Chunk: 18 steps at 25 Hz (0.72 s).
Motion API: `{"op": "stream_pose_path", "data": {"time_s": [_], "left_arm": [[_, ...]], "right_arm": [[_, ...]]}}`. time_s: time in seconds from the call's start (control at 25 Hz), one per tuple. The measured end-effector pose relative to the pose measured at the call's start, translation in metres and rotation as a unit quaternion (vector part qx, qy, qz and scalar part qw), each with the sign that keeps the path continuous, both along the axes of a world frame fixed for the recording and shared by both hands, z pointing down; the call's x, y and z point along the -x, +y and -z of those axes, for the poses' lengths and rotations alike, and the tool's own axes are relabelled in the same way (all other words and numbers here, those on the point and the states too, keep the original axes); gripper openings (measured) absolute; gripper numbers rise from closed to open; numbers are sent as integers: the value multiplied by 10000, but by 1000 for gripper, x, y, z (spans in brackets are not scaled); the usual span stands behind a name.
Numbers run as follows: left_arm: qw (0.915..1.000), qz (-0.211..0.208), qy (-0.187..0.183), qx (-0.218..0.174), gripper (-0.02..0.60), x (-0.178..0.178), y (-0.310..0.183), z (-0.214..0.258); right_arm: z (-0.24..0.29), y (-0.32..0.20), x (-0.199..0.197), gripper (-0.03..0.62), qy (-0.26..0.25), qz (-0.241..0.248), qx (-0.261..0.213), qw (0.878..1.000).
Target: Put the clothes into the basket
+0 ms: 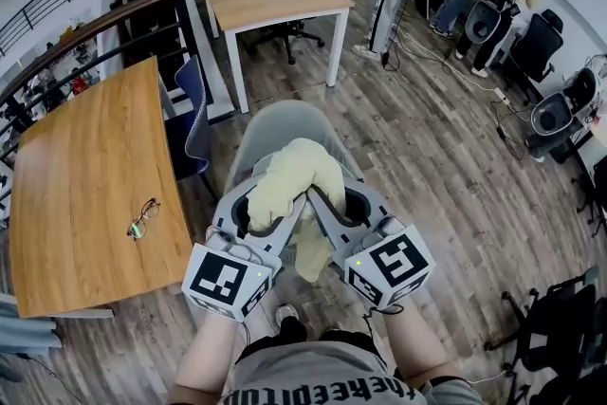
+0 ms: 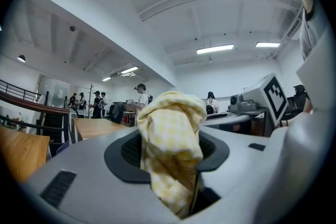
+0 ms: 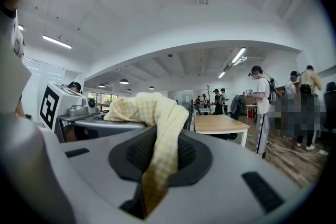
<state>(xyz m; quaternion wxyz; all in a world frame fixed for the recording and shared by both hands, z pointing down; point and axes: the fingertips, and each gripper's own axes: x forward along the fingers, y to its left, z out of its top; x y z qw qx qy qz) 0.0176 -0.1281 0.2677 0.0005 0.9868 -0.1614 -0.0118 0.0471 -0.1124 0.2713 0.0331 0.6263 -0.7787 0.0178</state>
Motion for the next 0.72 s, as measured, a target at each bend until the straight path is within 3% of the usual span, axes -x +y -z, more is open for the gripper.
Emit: {"op": "stream_pose_path", "data": {"time_s": [0.4,0.72], "left_arm": [[9996,-243,73,93,195,7,-23,-8],[9998,-164,80,85,195,4,-32,-4]], "right_arm": [[-7,-21,8,58,76,-258,80,9996],[-4,-31,4,58,70,-192,64,9998]]}}
